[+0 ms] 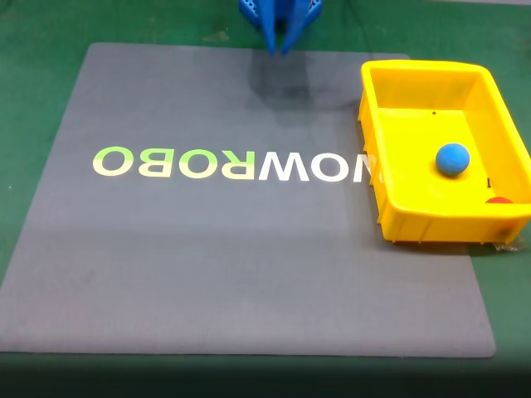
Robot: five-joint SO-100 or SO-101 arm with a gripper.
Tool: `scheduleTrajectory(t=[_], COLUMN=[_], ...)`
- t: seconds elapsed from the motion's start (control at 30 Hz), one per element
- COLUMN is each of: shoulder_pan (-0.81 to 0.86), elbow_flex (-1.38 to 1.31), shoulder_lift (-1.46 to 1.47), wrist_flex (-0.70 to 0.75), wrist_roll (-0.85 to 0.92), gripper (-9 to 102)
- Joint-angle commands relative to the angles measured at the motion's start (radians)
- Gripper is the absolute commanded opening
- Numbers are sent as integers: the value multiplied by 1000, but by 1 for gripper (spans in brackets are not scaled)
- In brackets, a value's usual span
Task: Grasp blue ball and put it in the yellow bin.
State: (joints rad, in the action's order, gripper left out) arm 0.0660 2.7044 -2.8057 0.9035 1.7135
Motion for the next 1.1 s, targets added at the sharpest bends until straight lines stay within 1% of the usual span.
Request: scheduleTrajectory(t=[0.0, 0.1, 0.27, 0.37, 0.47, 0.57, 0.63, 1.07], shoulder_pan=[51, 60, 69, 72, 66, 66, 74, 80], elbow_flex=[120, 213, 362, 394, 394, 396, 396, 396], shoulder_lift=[-135, -229, -356, -379, -403, -472, -518, -500], wrist_flex=[40, 100, 121, 161, 250, 407, 465, 469], wrist_roll=[-2, -8, 5, 2, -14, -6, -12, -14], gripper=[0, 0, 0, 0, 0, 0, 0, 0])
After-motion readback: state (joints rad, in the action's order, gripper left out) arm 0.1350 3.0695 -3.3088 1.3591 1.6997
